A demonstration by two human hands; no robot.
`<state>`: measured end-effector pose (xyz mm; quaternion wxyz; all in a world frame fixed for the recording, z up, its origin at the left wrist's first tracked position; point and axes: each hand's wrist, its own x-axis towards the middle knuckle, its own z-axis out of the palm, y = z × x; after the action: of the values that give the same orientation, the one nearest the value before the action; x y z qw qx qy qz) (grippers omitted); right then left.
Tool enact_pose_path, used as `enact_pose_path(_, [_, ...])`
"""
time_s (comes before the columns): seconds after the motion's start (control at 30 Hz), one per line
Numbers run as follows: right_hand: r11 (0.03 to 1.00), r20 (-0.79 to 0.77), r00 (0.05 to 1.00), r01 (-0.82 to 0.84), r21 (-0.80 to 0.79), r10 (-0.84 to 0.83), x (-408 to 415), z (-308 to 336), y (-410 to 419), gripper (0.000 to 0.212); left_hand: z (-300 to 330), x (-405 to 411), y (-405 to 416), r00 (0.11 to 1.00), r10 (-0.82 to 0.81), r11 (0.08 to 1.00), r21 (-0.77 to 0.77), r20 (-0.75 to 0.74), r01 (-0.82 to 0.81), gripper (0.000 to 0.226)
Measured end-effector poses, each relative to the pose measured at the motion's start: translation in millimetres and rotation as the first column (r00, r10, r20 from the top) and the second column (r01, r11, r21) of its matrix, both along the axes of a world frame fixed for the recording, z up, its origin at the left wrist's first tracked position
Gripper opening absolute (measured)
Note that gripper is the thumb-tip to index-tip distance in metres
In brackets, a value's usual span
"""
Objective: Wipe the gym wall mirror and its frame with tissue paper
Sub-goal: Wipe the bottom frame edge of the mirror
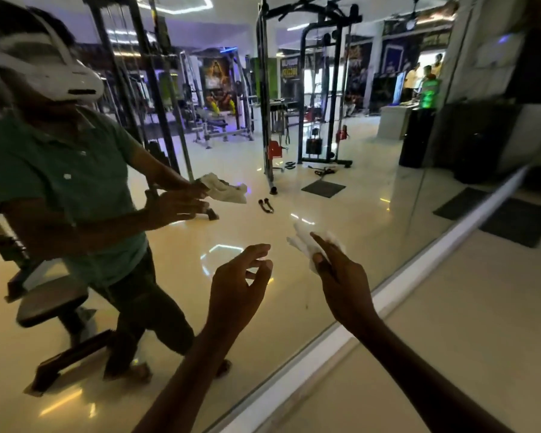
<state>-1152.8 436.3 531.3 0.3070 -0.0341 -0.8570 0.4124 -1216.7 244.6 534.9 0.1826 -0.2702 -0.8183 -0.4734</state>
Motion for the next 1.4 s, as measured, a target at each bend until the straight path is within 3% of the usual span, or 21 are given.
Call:
enact_pose_path(0.3, [0.997, 0.176, 0.983, 0.067, -0.040, -0.059, -77, -76, 161, 0.048, -66, -88, 190, 0.980, -0.081, 0.996, -0.013, 0.181, 0.085, 0.043])
enact_pose_path(0.57, [0.990, 0.267, 0.954, 0.143, -0.011, -0.135, -129, -153, 311, 0.038, -132, -140, 336, 0.963, -0.042, 0.993, -0.098, 0.268, 0.070, 0.033])
enact_pose_path(0.8, [0.986, 0.381, 0.915, 0.162, -0.047, -0.132, -185, -272, 479, 0.042, -254, -171, 461, 0.922, 0.109, 0.975, -0.219, 0.372, -0.027, 0.070])
enact_pose_path(0.97, [0.986, 0.384, 0.916, 0.152, -0.070, -0.114, -236, -388, 562, 0.042, -367, -196, 528, 0.911, 0.199, 0.937, -0.344, 0.363, -0.067, 0.066])
enact_pose_path(1.1, [0.982, 0.328, 0.934, 0.176, -0.071, -0.143, -288, -488, 595, 0.051, -469, -218, 576, 0.945, 0.196, 0.902, -0.426, 0.263, -0.068, 0.055])
enact_pose_path(1.17, [0.974, 0.292, 0.939, 0.213, -0.077, -0.182, -314, -540, 604, 0.061, -529, -228, 595, 0.972, 0.185, 0.873, -0.479, 0.146, -0.094, 0.049])
enact_pose_path(1.27, [0.961, 0.261, 0.944, 0.243, -0.129, -0.203, -351, -618, 615, 0.068, -609, -243, 608, 0.989, 0.147, 0.840, -0.527, -0.011, -0.130, 0.060])
enact_pose_path(1.4, [0.956, 0.165, 0.964, 0.237, -0.174, -0.209, -390, -706, 623, 0.062, -687, -268, 605, 0.963, 0.153, 0.785, -0.565, -0.222, -0.255, 0.065])
